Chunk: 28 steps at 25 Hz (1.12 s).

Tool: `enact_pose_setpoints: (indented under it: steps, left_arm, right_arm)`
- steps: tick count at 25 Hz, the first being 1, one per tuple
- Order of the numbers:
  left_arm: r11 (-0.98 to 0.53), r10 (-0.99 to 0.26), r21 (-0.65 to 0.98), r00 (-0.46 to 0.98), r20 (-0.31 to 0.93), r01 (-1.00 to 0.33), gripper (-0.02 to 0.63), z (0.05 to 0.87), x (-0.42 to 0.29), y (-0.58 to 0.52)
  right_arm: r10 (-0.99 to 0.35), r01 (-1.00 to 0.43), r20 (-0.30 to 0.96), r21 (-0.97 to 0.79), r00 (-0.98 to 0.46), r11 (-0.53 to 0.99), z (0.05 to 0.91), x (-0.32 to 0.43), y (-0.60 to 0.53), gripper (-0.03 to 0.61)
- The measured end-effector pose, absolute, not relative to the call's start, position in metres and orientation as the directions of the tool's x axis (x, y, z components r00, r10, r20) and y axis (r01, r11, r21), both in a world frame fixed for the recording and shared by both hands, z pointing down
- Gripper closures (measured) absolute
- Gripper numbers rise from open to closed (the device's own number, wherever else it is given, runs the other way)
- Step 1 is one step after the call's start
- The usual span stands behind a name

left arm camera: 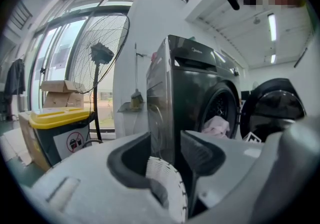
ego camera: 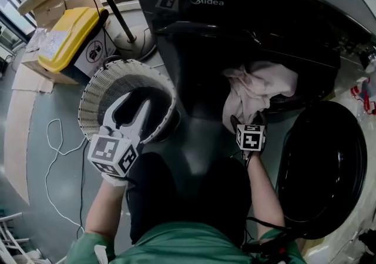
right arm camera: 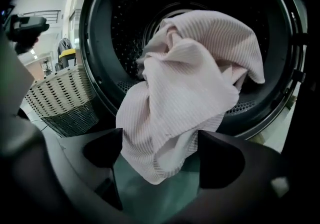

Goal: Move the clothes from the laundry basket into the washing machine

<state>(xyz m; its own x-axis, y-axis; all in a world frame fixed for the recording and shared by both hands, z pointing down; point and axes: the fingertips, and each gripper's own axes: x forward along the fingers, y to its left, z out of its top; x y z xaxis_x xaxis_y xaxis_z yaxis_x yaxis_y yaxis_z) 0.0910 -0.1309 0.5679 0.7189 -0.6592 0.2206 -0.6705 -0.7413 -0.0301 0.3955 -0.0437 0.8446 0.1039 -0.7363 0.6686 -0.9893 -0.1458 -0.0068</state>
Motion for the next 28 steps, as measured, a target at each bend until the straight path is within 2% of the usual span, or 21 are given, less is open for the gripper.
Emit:
enact_pose_setpoints:
  steps: [5, 6, 8, 11, 19, 28]
  left_arm:
    - [-0.724, -0.676, -0.033, 0.701, 0.226, -0.689, 0.426, 0.570, 0.078, -0.131]
    - [-0.721, -0.679, -0.026, 0.699, 0.225, -0.692, 0.426, 0.570, 0.076, -0.132]
    - [-0.714, -0.685, -0.016, 0.694, 0.222, -0.700, 0.426, 0.570, 0.072, -0.132]
    - [-0.708, -0.690, -0.006, 0.691, 0.215, -0.706, 0.426, 0.569, 0.069, -0.132]
    - [-0.697, -0.703, 0.003, 0.684, 0.194, -0.717, 0.426, 0.558, 0.068, -0.130]
    - [-0.642, -0.753, -0.025, 0.624, 0.207, -0.766, 0.426, 0.556, 0.041, -0.126]
  right_arm:
    - [-0.704, -0.985, 0.695, 0.047, 0.150, -0.164, 0.864, 0.398, -0.055, 0.129]
    - [-0.699, -0.983, 0.695, 0.067, 0.169, -0.171, 0.863, 0.402, -0.055, 0.161]
    - [-0.708, -0.979, 0.680, 0.081, 0.192, -0.188, 0.854, 0.410, -0.055, 0.366]
    - [-0.758, -0.974, 0.622, 0.039, 0.199, -0.224, 0.829, 0.421, -0.054, 0.536]
    - [-0.869, -0.962, 0.416, 0.057, 0.266, -0.268, 0.724, 0.462, -0.087, 0.555]
    - [-0.946, -0.967, 0.218, 0.136, 0.241, -0.215, 0.655, 0.483, -0.175, 0.551]
